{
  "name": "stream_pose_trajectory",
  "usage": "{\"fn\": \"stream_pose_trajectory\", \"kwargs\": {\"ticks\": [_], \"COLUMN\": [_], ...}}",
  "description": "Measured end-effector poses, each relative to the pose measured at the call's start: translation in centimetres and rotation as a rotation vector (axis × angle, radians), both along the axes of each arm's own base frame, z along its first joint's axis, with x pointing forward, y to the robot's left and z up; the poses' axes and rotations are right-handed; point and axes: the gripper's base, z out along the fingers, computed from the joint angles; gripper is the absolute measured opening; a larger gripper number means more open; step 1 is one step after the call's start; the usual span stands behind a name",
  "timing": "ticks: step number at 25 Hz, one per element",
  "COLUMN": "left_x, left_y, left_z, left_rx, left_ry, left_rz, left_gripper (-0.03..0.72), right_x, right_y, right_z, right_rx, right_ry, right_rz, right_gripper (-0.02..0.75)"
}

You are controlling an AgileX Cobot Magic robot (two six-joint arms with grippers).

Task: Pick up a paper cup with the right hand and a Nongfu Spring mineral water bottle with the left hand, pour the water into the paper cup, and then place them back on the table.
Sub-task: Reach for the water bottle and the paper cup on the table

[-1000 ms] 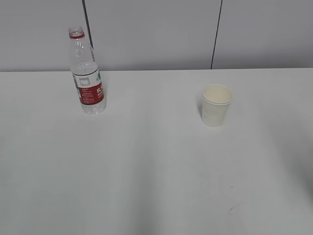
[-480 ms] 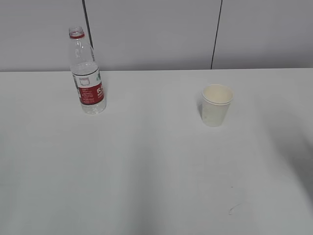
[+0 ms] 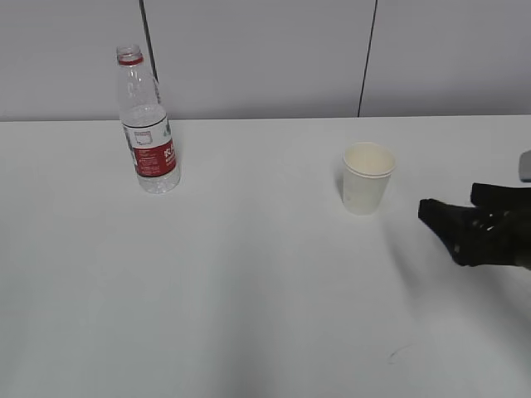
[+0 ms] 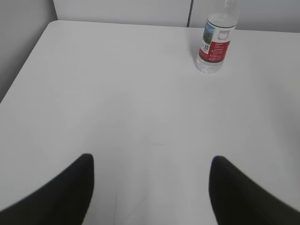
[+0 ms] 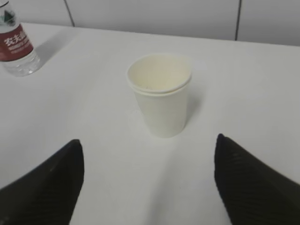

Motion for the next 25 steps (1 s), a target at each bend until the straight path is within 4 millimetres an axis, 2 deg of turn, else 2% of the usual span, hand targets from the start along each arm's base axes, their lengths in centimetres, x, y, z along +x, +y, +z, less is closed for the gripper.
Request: {"fn": "stream_pose_trajectory", "kwargs": {"ticks": [5, 15, 25], "left_x": [0.0, 0.0, 0.0], "left_y": [0.0, 0.0, 0.0], "left_z": [0.0, 0.0, 0.0], "left_rx": [-0.001, -0.002, -0.004], "left_ry": [0.000, 0.000, 0.000], "left_rz": [-0.001, -0.002, -0.003], "left_gripper": [0.464, 0.464, 0.464], "right_x": [1.3, 6.4, 10.2], "right_y": [0.8, 0.6, 0.6], "right_z": [-2.2, -5.7, -8.3], "right_rx": [0.014, -0.020, -0.008], "right_ry": [-0.024, -0.059, -0.092], "right_rz": [0.102, 0.135, 0.160], "right_gripper": [0.659, 0.661, 0.661]}}
